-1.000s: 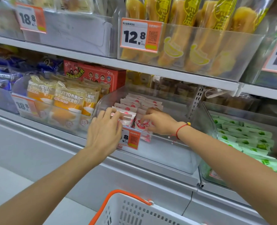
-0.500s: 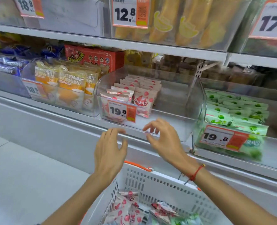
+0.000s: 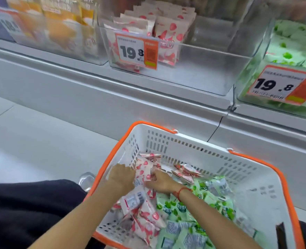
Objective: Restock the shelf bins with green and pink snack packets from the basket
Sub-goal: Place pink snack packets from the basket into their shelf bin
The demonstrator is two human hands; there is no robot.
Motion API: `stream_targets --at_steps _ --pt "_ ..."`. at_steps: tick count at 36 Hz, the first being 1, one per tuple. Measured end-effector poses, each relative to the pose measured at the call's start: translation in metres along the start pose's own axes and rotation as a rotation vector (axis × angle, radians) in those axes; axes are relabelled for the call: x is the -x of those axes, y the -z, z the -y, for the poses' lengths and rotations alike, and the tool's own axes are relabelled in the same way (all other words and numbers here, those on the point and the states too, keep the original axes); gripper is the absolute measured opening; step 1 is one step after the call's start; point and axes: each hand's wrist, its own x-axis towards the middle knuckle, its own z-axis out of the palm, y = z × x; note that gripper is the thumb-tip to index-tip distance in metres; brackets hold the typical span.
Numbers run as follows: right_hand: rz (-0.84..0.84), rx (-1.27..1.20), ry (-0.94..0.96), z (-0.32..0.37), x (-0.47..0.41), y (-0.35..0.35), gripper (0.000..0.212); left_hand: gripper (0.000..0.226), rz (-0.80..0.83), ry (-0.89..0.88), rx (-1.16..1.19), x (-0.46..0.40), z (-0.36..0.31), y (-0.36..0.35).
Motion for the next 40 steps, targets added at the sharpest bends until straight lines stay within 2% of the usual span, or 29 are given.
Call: stream_targets --at_steps 3,7,10,13,14,17,21,24,27,28,31,34,37,40 --pt "-0.076 0.077 -0.048 -0.005 -0.009 -0.017 0.027 0.034 0.132 0.028 0.040 -0.001 -0.007 -0.008" --pt "-0.171 0.101 -0.069 -0.007 -0.012 -0.018 0.038 0.045 0.212 -0.026 0.202 -0.008 -0.004 -0.011" --pt "-0.153 0.111 -0.057 -0.006 -0.008 -0.006 0.032 0.049 0.289 -0.086 0.314 -0.011 0.002 -0.012" --pt "-0.139 0.075 -0.029 -0.007 0.004 0.018 0.011 0.050 0.366 -0.094 0.262 -0.014 0.000 -0.004" --pt "-0.124 0.054 -0.019 -0.005 0.010 0.029 0.019 0.050 0.352 -0.081 0.228 -0.016 0.000 0.000" --pt "-0.083 -0.123 0.026 0.001 0.030 0.065 0.035 0.046 0.215 0.011 0.300 -0.020 0.003 0.023" --pt "-0.134 -0.327 0.103 0.017 0.054 0.110 0.033 0.060 0.124 -0.002 0.695 -0.014 0.010 0.076" --pt "-0.176 -0.384 0.154 0.040 0.074 0.142 0.029 0.044 0.024 -0.118 1.001 0.000 0.016 0.116" --pt "-0.270 -0.447 0.225 0.066 0.095 0.175 0.025 0.017 -0.228 -0.182 1.295 0.018 0.024 0.142" --pt "-0.308 -0.457 0.241 0.074 0.101 0.183 0.020 0.015 -0.319 -0.191 1.356 0.022 0.027 0.148" --pt "-0.474 -0.390 0.307 0.096 0.121 0.201 0.009 0.025 -0.534 -0.239 1.383 0.030 0.034 0.167" --pt "-0.701 -0.274 0.359 0.118 0.138 0.210 0.007 0.005 -0.687 -0.312 1.377 0.036 0.037 0.185" --pt "-0.773 -0.257 0.405 0.136 0.146 0.219 0.008 0.004 -0.796 -0.384 1.292 0.044 0.041 0.208" --pt "-0.832 -0.266 0.438 0.149 0.143 0.236 0.014 0.017 -0.863 -0.308 1.127 0.039 0.054 0.234"
